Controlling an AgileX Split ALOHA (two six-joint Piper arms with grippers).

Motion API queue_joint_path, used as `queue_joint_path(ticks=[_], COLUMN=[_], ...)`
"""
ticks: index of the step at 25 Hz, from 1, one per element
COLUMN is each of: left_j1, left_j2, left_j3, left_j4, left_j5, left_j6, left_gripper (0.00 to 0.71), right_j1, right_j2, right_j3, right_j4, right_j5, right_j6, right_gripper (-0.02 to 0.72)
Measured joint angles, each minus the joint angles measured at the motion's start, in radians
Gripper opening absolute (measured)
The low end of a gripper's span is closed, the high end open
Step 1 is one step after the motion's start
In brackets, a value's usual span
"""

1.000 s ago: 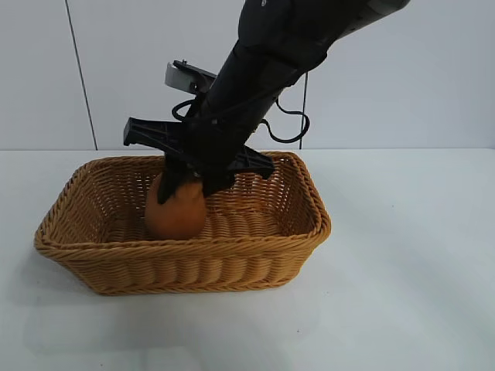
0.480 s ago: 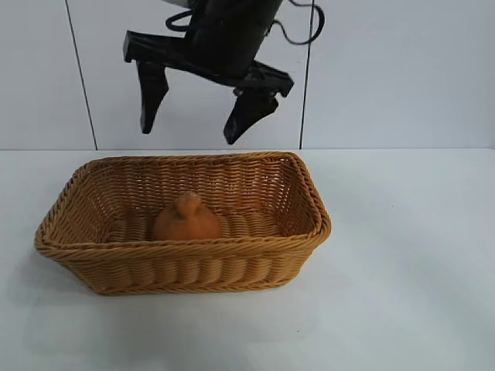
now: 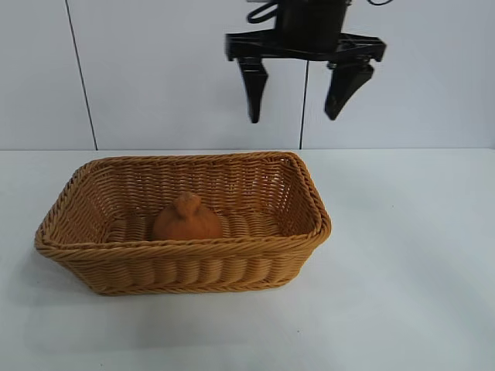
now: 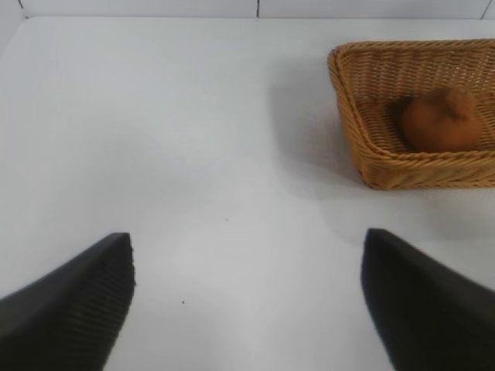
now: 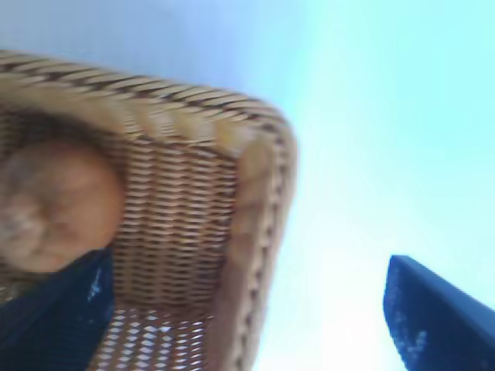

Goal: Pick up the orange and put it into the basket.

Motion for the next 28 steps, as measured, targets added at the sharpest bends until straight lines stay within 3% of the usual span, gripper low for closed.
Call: queue_joint_path(ticks=[7, 11, 18, 28], left_j1=[0.0, 0.0, 0.0, 0.0], left_j2=[0.0, 0.0, 0.0, 0.0], left_j3=[0.0, 0.0, 0.0, 0.0], left_j4=[0.0, 0.0, 0.0, -0.002], left_j5=[0.0, 0.0, 0.0, -0.002], left_j6=[0.0, 0.0, 0.0, 0.0], left_gripper=[0.577, 0.577, 0.577, 0.577], right_j1=[-0.303, -0.41, -0.438, -0.421], right_j2=[0.0, 0.0, -0.07, -0.478], right_j3=[0.0, 0.0, 0.161, 0.762], right_j4=[-0.002, 0.015, 0.036, 0.079], right_j5=[0.003, 0.007, 0.006, 0.015], right_j6=[-0.047, -0.054, -0.093, -0.145], right_gripper=[0.652, 0.652, 0.652, 0.652])
